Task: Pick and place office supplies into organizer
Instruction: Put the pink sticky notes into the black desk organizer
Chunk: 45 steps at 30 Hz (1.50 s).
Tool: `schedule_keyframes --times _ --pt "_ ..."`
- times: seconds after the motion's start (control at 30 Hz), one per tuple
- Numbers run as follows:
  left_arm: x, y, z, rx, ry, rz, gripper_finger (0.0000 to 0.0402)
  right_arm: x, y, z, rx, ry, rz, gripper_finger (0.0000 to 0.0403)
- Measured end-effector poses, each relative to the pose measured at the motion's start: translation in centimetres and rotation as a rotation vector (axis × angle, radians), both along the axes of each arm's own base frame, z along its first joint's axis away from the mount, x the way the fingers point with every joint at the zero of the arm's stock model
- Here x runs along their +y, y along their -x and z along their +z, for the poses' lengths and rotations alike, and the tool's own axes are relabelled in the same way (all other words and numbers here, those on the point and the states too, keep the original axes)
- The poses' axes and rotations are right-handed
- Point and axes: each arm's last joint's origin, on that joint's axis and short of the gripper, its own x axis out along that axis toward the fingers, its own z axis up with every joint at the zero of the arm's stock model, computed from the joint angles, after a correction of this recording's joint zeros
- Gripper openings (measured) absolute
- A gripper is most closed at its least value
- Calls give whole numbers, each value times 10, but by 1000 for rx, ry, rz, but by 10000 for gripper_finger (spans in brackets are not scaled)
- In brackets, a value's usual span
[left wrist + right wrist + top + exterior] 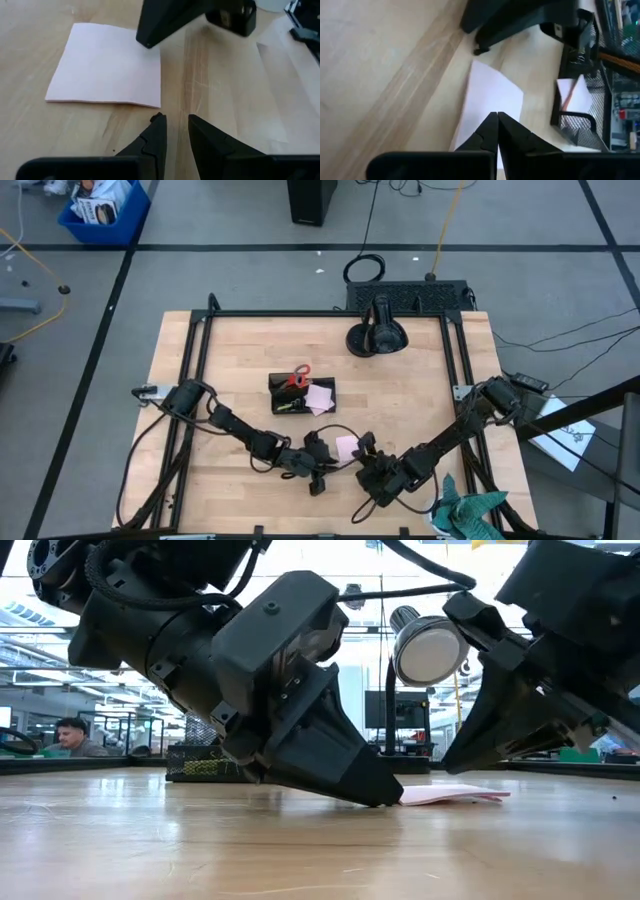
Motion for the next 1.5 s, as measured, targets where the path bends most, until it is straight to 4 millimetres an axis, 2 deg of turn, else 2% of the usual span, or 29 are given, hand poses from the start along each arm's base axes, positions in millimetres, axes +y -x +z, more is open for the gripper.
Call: schedule_keyframes --times 0.13,0.3,0.37,0.5,0.63,0.73,0.83,1.17,1.3,1.5 --pt "3 -1 8 -19 -65 6 85 1 3 7 -3 -78 -20 8" --pt "8 -18 37 -68 -113 -3 85 4 4 6 -10 -155 -52 26" --pt "12 -24 42 -34 -162 -8 85 6 4 7 -17 -165 -49 28" --pt "33 -37 50 64 -221 59 85 9 6 6 -1 -219 -40 28" --pt "60 -40 44 122 -238 138 85 13 8 6 0 -236 -39 25" --pt "72 -42 41 137 -211 162 85 15 10 5 22 -256 -22 31" --pt "79 -41 34 175 -217 172 85 16 11 0 36 -237 -28 54" --pt "76 -47 13 178 -147 142 85 13 9 -19 0 -130 -87 164" --pt "70 -47 9 177 -139 138 85 11 8 -20 -10 -116 -103 179" --pt "59 -45 9 163 -129 107 85 5 4 -21 -7 -110 -125 170"
